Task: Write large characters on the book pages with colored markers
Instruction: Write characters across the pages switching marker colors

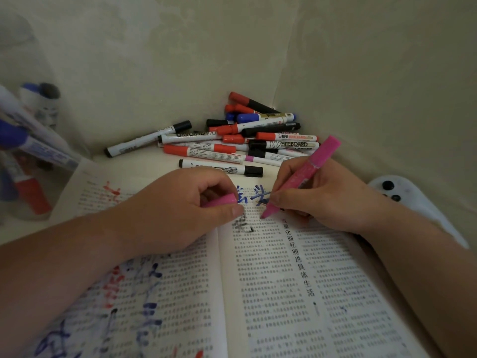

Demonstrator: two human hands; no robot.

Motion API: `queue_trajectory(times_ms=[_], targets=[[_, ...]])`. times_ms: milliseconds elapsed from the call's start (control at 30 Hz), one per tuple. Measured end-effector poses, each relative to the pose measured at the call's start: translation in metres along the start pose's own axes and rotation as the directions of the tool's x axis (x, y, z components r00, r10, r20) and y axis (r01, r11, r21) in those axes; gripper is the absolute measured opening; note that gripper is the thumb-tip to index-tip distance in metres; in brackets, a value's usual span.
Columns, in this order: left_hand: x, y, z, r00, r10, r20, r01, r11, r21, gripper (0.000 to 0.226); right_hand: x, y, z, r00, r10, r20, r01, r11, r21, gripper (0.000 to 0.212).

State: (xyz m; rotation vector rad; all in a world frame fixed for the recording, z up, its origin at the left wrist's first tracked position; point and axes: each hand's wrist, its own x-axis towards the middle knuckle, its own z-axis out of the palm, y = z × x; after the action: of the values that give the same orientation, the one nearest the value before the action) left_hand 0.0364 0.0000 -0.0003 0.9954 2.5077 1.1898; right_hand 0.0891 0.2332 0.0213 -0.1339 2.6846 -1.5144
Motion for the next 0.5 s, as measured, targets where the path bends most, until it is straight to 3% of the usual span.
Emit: queue_trajectory(times_ms=[100,267,500], targets=[[0.0002,-0.0016,0.0003,1.0,0.01,-0.008,-0.01,1.0,0.002,0.012,0.0015,0.0014,-0.0005,0.999,-0.007,-0.044,0.006,1.0,-0.008,0.011],[0.0009,-0.0032,0.0002,1.0,0.015,-0.001,-0.015,1.0,-0.01,0.012,-0.0017,-0.0017,-0.0004,1.0,0.017,0.002,-0.017,1.0,-0.014,0.013],[0.0008,-0.0022,-0.0012,0.998,0.048,0.036,-0.049,0.999,0.008,0.013,0.0013,-0.0046,-0.0032,0.986,0.014,-0.165,-0.042,0.985,-0.167,0.011]])
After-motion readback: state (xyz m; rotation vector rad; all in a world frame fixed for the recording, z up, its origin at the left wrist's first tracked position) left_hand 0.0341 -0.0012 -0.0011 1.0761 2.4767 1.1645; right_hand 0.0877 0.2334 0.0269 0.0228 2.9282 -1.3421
